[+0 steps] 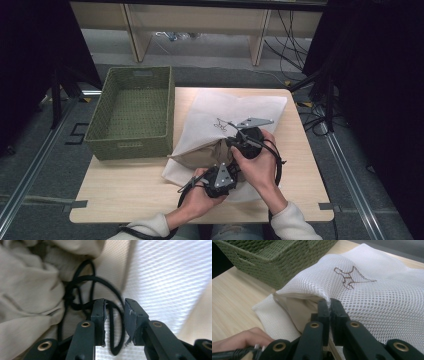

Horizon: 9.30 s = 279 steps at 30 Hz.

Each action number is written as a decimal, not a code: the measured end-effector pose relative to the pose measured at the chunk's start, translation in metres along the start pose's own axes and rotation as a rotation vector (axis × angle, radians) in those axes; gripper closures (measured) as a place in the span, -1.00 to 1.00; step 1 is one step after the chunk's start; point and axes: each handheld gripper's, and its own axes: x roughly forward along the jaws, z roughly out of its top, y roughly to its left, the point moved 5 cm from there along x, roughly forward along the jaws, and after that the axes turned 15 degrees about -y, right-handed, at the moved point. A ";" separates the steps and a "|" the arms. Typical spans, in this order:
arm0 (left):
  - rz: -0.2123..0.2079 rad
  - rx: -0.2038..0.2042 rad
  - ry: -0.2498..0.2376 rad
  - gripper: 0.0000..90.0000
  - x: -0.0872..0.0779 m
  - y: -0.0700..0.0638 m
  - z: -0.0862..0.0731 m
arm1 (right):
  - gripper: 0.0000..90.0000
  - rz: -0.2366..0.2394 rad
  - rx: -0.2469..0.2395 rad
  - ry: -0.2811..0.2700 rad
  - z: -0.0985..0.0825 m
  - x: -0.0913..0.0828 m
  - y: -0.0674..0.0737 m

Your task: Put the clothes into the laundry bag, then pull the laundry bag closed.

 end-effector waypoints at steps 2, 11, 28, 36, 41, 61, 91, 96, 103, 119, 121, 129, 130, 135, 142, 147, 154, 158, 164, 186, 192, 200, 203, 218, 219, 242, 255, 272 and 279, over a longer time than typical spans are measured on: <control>-0.027 -0.017 0.005 0.56 0.001 -0.003 0.001 | 0.96 -0.006 -0.011 0.010 0.000 -0.001 0.000; -0.014 -0.011 0.031 0.34 0.004 -0.006 0.001 | 0.96 0.004 -0.006 0.002 0.000 0.000 0.000; 0.076 -0.026 -0.058 0.83 0.032 0.011 0.012 | 0.96 -0.006 -0.007 -0.012 0.003 -0.003 -0.001; 0.056 0.039 -0.012 0.40 0.044 0.014 -0.005 | 0.96 -0.011 -0.005 -0.009 0.002 -0.002 -0.002; -0.001 0.057 -0.005 0.06 0.034 0.012 -0.002 | 0.96 -0.004 -0.022 -0.011 0.002 -0.002 -0.002; -0.046 0.037 0.034 0.22 -0.031 0.005 -0.010 | 0.96 -0.007 -0.026 -0.008 0.001 -0.001 -0.001; -0.009 -0.032 -0.037 0.64 0.046 0.006 0.003 | 0.96 -0.008 -0.025 -0.009 0.002 -0.003 -0.003; -0.060 -0.059 -0.013 0.35 0.029 0.006 0.004 | 0.96 -0.005 0.003 -0.011 0.002 -0.003 -0.002; -0.077 0.005 -0.016 0.35 0.008 0.000 0.006 | 0.96 -0.009 -0.003 -0.001 0.002 -0.003 -0.001; -0.063 0.052 -0.028 0.92 0.038 -0.002 0.009 | 0.96 -0.004 -0.036 -0.012 0.001 -0.001 -0.003; -0.062 0.071 -0.008 0.93 0.039 0.000 0.009 | 0.96 -0.003 -0.014 -0.002 0.001 -0.002 -0.002; -0.060 0.039 -0.060 0.72 0.034 -0.004 0.011 | 0.96 -0.009 -0.008 -0.004 0.001 -0.002 -0.003; -0.077 0.080 -0.021 0.67 0.028 -0.002 0.011 | 0.96 -0.007 -0.005 0.000 0.000 -0.002 -0.003; -0.049 0.063 -0.079 0.49 -0.002 -0.002 0.017 | 0.96 -0.011 -0.010 0.003 -0.001 -0.002 -0.004; 0.045 0.021 -0.124 0.46 -0.072 0.022 0.015 | 0.96 -0.014 -0.016 0.045 -0.012 -0.002 -0.005; 0.128 -0.027 -0.135 0.46 -0.111 0.044 0.007 | 0.96 0.006 -0.048 0.116 -0.033 0.002 -0.007; 0.185 -0.072 -0.130 0.45 -0.137 0.056 -0.011 | 0.96 0.014 -0.029 0.201 -0.056 0.004 -0.004; 0.182 -0.089 -0.116 0.45 -0.138 0.054 -0.019 | 0.96 0.023 -0.049 0.261 -0.071 0.009 0.001; 0.158 -0.101 -0.095 0.43 -0.135 0.051 -0.023 | 0.96 0.047 -0.055 0.387 -0.105 0.016 0.002; 0.188 -0.151 -0.124 0.39 -0.149 0.054 -0.023 | 0.97 -0.067 -0.114 0.547 -0.131 0.009 -0.060; 0.203 -0.168 -0.123 0.35 -0.154 0.059 -0.029 | 0.81 -0.033 -0.074 0.549 -0.126 0.002 -0.071; 0.219 -0.220 -0.125 0.23 -0.158 0.061 -0.038 | 0.49 0.024 -0.026 0.426 -0.098 -0.021 -0.061; 0.210 -0.216 -0.115 0.19 -0.156 0.061 -0.039 | 0.44 0.052 -0.043 0.359 -0.079 -0.027 -0.048; 0.200 -0.291 -0.088 -0.26 -0.149 0.053 -0.043 | 0.54 0.112 -0.022 0.293 -0.050 0.029 0.018; 0.193 -0.272 -0.085 -0.29 -0.149 0.054 -0.043 | 0.54 0.112 -0.024 0.293 -0.050 0.032 0.020; 0.205 -0.244 -0.055 -0.50 -0.149 0.053 -0.047 | 0.59 0.134 0.000 0.316 -0.051 0.045 0.029; 0.223 -0.250 -0.046 -0.50 -0.150 0.055 -0.049 | 0.60 0.122 0.003 0.309 -0.049 0.042 0.025; 0.246 -0.344 -0.068 0.08 -0.161 0.072 -0.053 | 0.61 0.111 -0.010 0.262 -0.040 0.035 0.019; 0.300 -0.395 0.050 0.98 -0.156 0.090 -0.065 | 0.61 0.111 -0.019 0.239 -0.036 0.029 0.018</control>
